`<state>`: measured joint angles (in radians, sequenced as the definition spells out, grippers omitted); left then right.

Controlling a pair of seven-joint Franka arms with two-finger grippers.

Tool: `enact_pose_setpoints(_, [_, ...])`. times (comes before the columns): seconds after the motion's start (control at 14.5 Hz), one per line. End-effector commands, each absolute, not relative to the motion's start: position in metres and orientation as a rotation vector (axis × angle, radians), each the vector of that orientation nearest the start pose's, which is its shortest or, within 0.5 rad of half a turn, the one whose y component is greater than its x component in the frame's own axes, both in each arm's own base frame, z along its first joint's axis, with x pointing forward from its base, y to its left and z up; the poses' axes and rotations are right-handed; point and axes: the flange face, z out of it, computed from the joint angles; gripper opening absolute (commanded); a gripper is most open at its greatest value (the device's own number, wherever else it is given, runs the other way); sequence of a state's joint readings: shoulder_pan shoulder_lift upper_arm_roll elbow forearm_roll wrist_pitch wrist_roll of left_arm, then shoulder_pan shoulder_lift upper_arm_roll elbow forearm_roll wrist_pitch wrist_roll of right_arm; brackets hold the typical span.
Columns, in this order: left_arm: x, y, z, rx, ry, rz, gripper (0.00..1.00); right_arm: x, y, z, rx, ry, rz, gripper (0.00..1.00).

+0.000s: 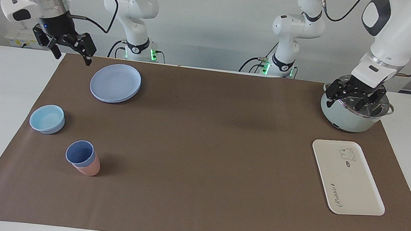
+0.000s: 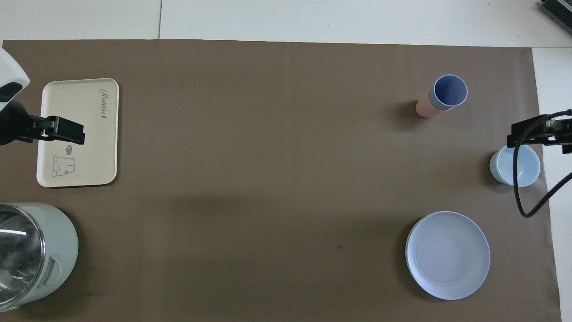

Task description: Place cup on tray

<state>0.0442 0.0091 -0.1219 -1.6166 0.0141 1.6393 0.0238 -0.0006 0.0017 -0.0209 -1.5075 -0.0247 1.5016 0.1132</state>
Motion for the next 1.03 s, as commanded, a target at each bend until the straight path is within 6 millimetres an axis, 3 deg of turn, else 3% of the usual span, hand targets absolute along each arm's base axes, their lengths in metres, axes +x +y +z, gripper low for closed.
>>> enact_pose_setpoints(0.0, [0.554,-0.048,0.607,-3.124,0.197,0.004,1.0,0.549,-0.014,0.647,-3.159,0.189,0.006,1.0])
enact_pose_setpoints(0.21, [0.555,-0.047,0.607,-3.123,0.197,0.007,1.0,0.549,-0.014,0.647,-3.151,0.214,-0.011,1.0])
enact_pose_setpoints(0.41, [0.555,-0.048,0.607,-3.123,0.2,0.007,1.0,0.548,-0.017,0.631,-3.137,0.173,-0.089,1.0])
enact_pose_setpoints(0.69, [0.554,-0.047,0.607,-3.124,0.221,0.007,1.0,0.565,-0.029,0.605,-3.13,-0.323,-0.354,1.0])
enact_pose_setpoints(0.83, [0.554,-0.048,0.607,-3.124,0.224,0.007,1.0,0.573,-0.052,0.581,-3.037,-0.467,-0.454,1.0])
enact_pose_setpoints(0.96, [0.554,-0.047,0.607,-3.124,0.224,0.007,1.0,0.587,-0.079,0.558,-2.983,-0.806,-0.525,1.0])
